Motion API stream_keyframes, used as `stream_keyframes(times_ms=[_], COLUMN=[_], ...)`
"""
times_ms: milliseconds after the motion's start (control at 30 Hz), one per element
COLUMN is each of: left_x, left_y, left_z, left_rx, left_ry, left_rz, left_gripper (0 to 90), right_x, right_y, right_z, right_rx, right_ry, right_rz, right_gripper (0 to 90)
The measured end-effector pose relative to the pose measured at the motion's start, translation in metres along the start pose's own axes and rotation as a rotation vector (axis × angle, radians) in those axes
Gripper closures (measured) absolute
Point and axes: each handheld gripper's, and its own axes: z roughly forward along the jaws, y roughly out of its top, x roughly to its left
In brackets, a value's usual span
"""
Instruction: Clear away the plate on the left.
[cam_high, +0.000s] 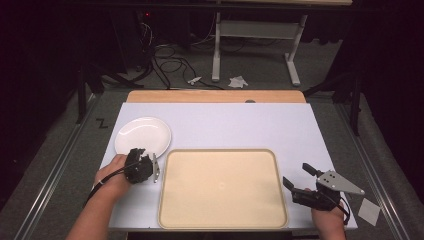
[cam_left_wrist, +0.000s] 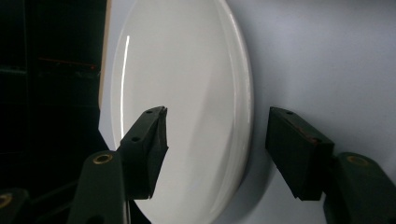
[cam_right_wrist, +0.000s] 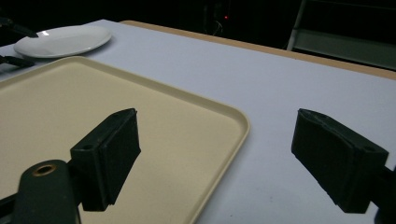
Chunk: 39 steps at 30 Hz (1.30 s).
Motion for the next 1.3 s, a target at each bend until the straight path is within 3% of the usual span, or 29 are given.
stream_keyframes(times_ms=[333, 533, 700, 867, 1067, 1300], left_x=[0.0, 0.0, -0.006, -0.006, 0.0, 0.003], left_y=[-0.002, -0.003, -0.004, -0.003, 0.006, 0.012], left_z=[0.009, 0.01, 0.01, 0.009, 0.002, -0.002], left_rx=[-0.007, -0.008, 0.019, 0.013, -0.062, -0.094], left_ry=[-0.004, -0.023, -0.036, -0.025, 0.026, 0.046], left_rz=[0.023, 0.011, 0.026, 0.022, -0.003, -0.033], left_gripper=[55.1, 62.0, 80.2, 81.6, 85.6, 86.9], right_x=[-0.001, 0.001, 0.001, 0.0, 0.001, 0.002], right_y=[-0.001, 0.0, 0.0, 0.0, 0.0, 0.001], right_z=[-0.001, -0.001, -0.001, -0.002, -0.001, 0.001], right_rx=[-0.003, 0.001, 0.0, -0.002, 0.002, 0.003], right_ry=[0.004, 0.003, 0.008, 0.007, 0.008, 0.02], right_rz=[-0.004, -0.004, -0.008, -0.004, 0.001, -0.02], right_gripper=[16.3, 16.3, 16.2, 16.2, 16.2, 16.3])
